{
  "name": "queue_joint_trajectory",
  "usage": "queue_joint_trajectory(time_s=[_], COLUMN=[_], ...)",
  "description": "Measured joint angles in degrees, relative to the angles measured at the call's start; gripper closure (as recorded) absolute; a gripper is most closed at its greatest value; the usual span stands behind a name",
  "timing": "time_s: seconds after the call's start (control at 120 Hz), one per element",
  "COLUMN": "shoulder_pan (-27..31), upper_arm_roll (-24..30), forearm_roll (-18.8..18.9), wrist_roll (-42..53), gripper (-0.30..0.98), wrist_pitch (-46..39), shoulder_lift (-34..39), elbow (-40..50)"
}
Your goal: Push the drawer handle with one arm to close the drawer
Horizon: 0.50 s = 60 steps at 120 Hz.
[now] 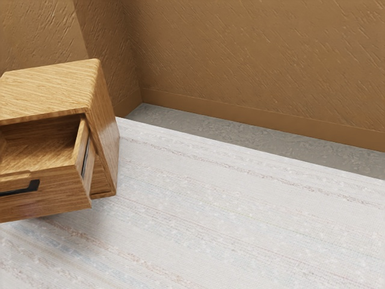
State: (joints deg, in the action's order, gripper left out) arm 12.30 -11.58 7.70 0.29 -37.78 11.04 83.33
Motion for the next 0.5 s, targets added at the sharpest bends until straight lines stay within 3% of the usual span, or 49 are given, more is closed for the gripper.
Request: queue_joint_trajectory(time_s=[0.092,0.208,0.417,0.5], shoulder_pan=[1.6,1.8,1.1,0.2], upper_arm_roll=[-0.6,-0.9,4.2,4.4], forearm_roll=[1.7,2.5,3.8,3.3], wrist_roll=[0.1,0.3,0.3,0.4], gripper=[0.0,0.0,0.01,0.14], wrist_pitch=[-12.6,-22.2,-29.2,-30.2], shoulder_lift=[0.6,0.9,2.4,2.1], elbow=[4.3,4.9,-2.1,-0.9])
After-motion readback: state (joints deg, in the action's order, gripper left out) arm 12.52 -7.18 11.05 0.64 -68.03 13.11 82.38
